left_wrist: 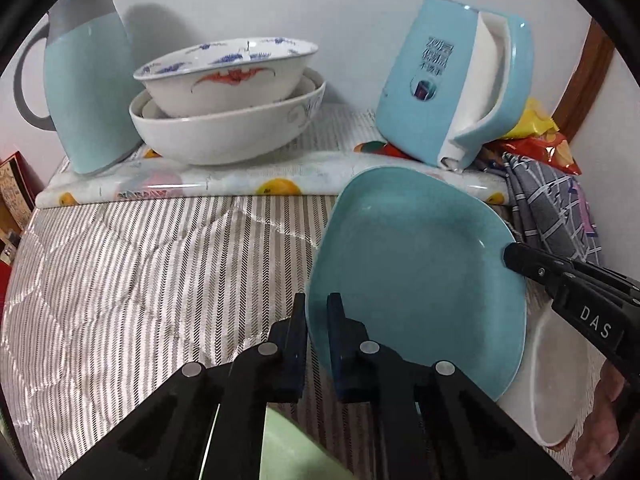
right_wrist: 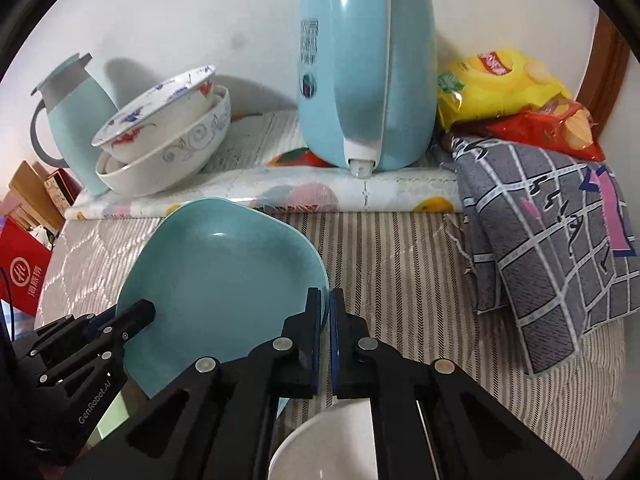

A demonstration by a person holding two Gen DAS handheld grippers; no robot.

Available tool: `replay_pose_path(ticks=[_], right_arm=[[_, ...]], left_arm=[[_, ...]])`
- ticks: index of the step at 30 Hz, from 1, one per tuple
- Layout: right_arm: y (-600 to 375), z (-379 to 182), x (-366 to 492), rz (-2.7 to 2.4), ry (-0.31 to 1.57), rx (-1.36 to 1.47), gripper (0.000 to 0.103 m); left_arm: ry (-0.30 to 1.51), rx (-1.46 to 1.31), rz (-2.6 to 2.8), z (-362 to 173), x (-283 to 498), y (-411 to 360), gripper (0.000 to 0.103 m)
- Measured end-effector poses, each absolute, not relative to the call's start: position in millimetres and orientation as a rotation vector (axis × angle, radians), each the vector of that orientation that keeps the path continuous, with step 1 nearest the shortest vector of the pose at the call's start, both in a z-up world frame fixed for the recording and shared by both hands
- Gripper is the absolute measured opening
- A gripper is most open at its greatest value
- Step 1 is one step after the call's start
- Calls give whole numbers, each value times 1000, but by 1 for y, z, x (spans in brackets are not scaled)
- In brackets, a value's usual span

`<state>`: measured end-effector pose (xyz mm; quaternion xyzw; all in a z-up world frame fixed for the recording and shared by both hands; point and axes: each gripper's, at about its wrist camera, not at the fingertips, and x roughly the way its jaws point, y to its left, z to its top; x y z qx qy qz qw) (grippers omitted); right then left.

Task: Organize plates and bowls
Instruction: 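Lift the blue plate with the left gripper over the green plate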

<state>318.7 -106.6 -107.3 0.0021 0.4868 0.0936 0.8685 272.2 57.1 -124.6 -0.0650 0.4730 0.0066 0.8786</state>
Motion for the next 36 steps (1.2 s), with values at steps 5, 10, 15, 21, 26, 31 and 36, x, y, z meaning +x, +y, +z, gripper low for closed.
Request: replay_pose_path(ticks=[5, 10, 15, 21, 26, 31, 36], right_arm=[[-109, -91, 303, 188, 996, 20, 4], [-110, -74, 282, 190, 965, 13, 4], [-110, -63, 259, 187, 942, 21, 4], [-116, -53, 228, 179, 920, 30, 4], [-120, -49, 205, 174, 907, 34, 4], [-119, -46, 183, 174, 893, 29, 4], [-113, -46, 168, 179, 886, 25, 4]], left_arm=[[959, -133, 2, -110, 255, 57, 10], [930, -122, -4, -95, 232, 55, 10], [908, -122, -7, -84, 212, 52, 10], [888, -121, -18, -76, 183, 46, 10], [873, -121, -21, -72, 160, 43, 10], [864, -127, -19, -71, 142, 43, 10], [857, -130, -10, -71, 127, 47, 10]])
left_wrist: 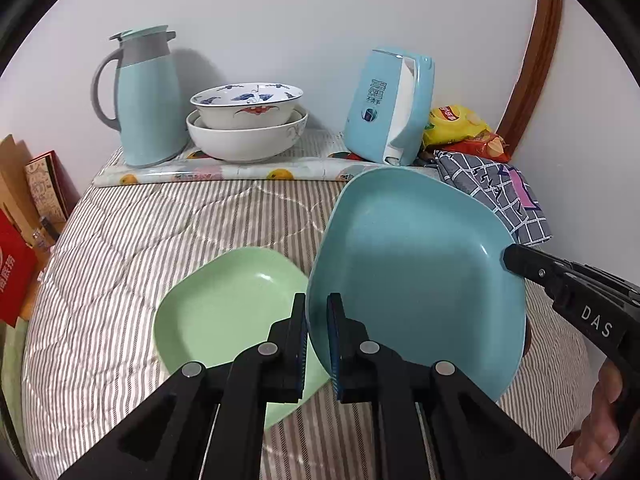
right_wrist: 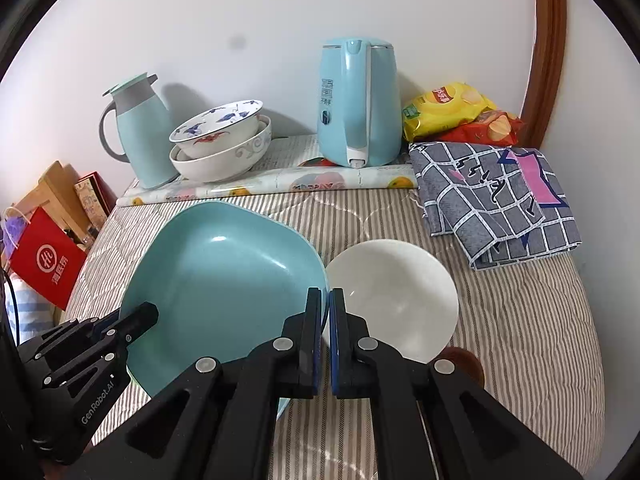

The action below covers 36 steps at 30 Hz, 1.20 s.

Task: Organize plates and bowls
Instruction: 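Lift the blue plate with the left gripper over the green plate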

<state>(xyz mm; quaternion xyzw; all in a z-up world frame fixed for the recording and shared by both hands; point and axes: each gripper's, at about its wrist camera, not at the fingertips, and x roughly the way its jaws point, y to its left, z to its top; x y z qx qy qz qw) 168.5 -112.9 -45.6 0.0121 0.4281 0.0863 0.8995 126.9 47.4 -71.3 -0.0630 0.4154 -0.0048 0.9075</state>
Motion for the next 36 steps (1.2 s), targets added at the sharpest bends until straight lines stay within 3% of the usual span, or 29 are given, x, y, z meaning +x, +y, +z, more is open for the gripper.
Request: replay_pose_path(ticks=[23, 36], right_arm=[[-17, -77, 171, 352, 923, -62, 4], [6, -101, 197, 418, 981, -114, 6]], left_arm=[[892, -217, 169, -96, 98, 134, 10], [953, -240, 203, -119, 101, 141, 11]])
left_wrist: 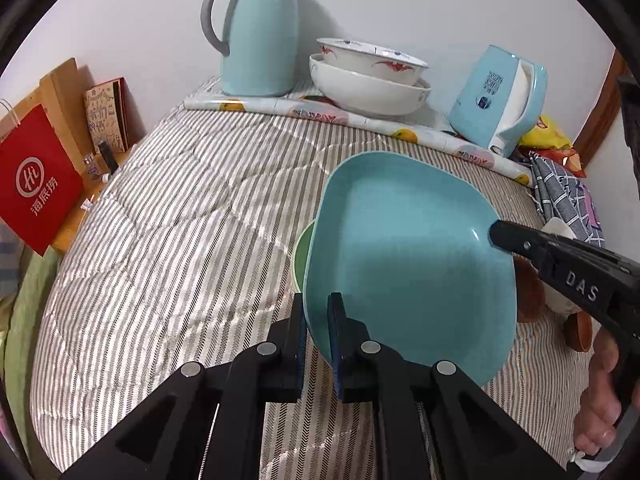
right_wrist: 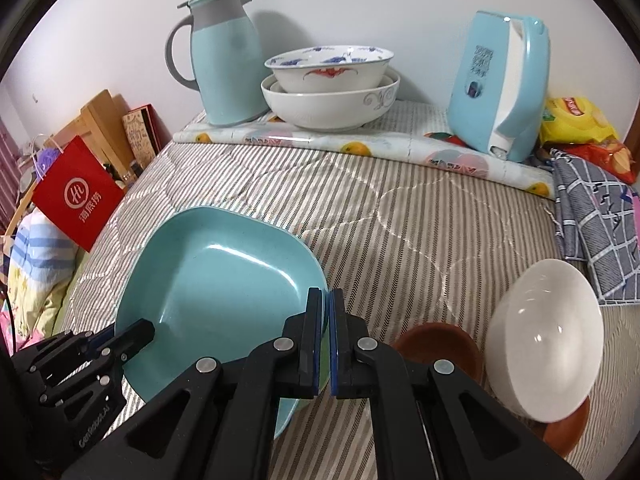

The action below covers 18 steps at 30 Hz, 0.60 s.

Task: Organize plates and bowls
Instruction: 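Lift the blue plate with the left gripper over the green plate, then lower the blue plate onto the green plate and open the left gripper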

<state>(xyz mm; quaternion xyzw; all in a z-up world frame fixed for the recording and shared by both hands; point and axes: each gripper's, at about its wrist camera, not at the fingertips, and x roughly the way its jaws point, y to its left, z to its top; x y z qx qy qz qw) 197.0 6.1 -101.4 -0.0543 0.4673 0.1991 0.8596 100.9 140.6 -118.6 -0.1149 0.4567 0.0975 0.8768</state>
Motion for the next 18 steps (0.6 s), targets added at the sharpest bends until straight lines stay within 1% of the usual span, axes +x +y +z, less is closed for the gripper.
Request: replay_pose_path(ticks=[3, 4, 6, 7, 10, 18], right_arm=[[11, -104, 197, 444, 961, -138, 11], [13, -103, 195, 448, 943, -157, 14], [16, -100, 191, 453, 923, -182, 34], [15, -99, 189, 449, 919, -182, 37], [8, -93, 181, 451, 911, -171, 38], [-3, -97, 153, 503, 974, -105, 38]], left_arm=[[965, -251, 217, -123, 102, 143, 11], [970, -259, 219, -125, 102, 144, 11], [976, -276, 227, -127, 103, 147, 11], [976, -280, 232, -127, 103, 148, 11], [970, -283, 241, -126, 102, 147, 11], [971, -315, 245, -127, 101, 148, 11]])
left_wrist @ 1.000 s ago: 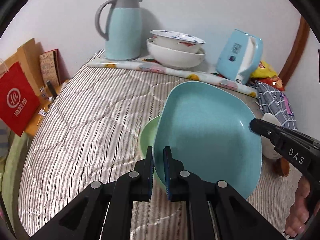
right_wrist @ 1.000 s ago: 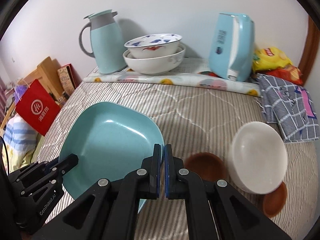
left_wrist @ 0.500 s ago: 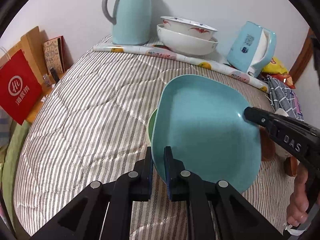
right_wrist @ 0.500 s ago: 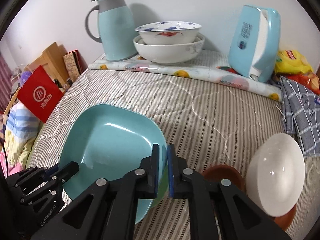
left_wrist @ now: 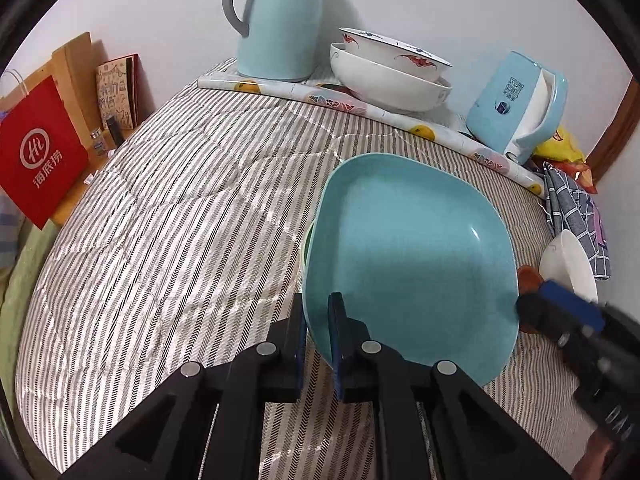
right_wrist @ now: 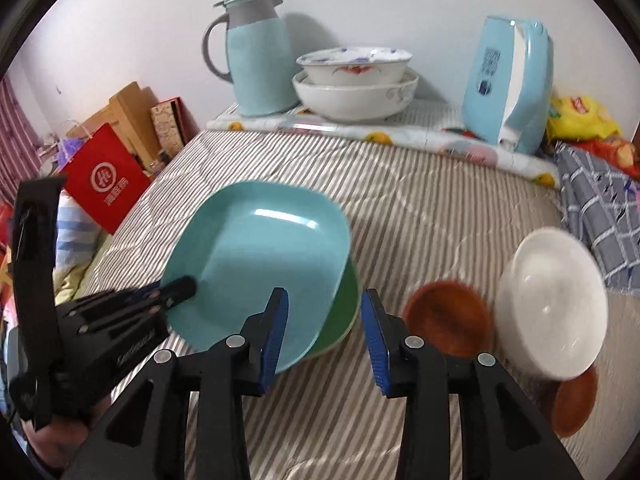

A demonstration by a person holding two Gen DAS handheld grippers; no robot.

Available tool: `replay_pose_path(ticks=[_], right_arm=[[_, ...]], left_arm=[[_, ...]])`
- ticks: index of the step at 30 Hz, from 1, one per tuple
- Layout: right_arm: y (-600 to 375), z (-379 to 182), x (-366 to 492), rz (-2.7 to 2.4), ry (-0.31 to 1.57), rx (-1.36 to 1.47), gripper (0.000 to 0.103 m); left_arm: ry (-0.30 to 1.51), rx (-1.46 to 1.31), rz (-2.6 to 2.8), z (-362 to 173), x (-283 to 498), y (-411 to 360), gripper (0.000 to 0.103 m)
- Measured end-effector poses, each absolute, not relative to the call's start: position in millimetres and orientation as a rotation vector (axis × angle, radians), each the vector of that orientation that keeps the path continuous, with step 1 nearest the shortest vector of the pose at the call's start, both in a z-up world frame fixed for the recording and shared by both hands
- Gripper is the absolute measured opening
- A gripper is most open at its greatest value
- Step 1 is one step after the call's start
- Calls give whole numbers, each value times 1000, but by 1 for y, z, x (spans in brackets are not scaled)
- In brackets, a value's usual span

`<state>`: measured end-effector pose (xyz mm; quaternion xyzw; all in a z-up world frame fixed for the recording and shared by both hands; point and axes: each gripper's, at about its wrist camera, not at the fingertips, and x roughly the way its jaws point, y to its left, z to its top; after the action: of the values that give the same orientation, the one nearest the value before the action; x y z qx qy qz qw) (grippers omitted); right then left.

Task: Organize plates and bowls
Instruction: 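Lower the blue plate onto the green plate and open the left gripper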

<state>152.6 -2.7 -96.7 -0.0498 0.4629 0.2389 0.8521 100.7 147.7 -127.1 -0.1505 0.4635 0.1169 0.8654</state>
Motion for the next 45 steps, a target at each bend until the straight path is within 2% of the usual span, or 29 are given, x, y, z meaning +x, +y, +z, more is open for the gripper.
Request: replay_pose_path(ticks=[4, 6, 7, 11, 13, 15, 16, 20, 22, 24, 26, 33, 36, 45], right_arm=[[0, -113, 153, 486, 1030, -100, 34], [0, -121, 157, 485, 1058, -84, 15], [-1, -123, 158, 494, 1062, -70, 12], [0, -123, 164, 464, 1038, -78, 8], [0, -122, 168, 451, 1034, -86, 7], [0, -121, 173, 436, 1031, -97, 6], [0, -121, 175, 427, 1033, -106, 6], [1, -121, 180, 421, 1043, -133, 9], [-1, -119, 179, 414, 1037, -135, 15], [-7, -114, 175, 415, 1023, -133, 26], [-13, -111, 172, 413, 1008, -131, 30], [-65, -89, 156, 340, 953, -95, 31], [-91, -83, 152, 301, 936, -61, 37], [-173, -77, 136, 148, 904, -5, 40]], left_arm=[[974, -327, 231, -127, 99, 148, 14], [974, -327, 208, -127, 97, 146, 17], [973, -316, 201, -127, 97, 144, 17], [967, -313, 166, -125, 95, 143, 19], [961, -313, 164, -123, 95, 144, 26], [947, -312, 159, -120, 94, 145, 41], [936, -310, 159, -118, 93, 145, 44], [934, -314, 165, -116, 93, 147, 45], [938, -308, 169, -115, 94, 146, 46], [935, -304, 169, -114, 94, 144, 46], [931, -296, 169, -110, 95, 141, 46], [909, -271, 155, -99, 97, 120, 45], [902, -262, 133, -95, 98, 105, 45], [886, -221, 60, -83, 106, 55, 45]])
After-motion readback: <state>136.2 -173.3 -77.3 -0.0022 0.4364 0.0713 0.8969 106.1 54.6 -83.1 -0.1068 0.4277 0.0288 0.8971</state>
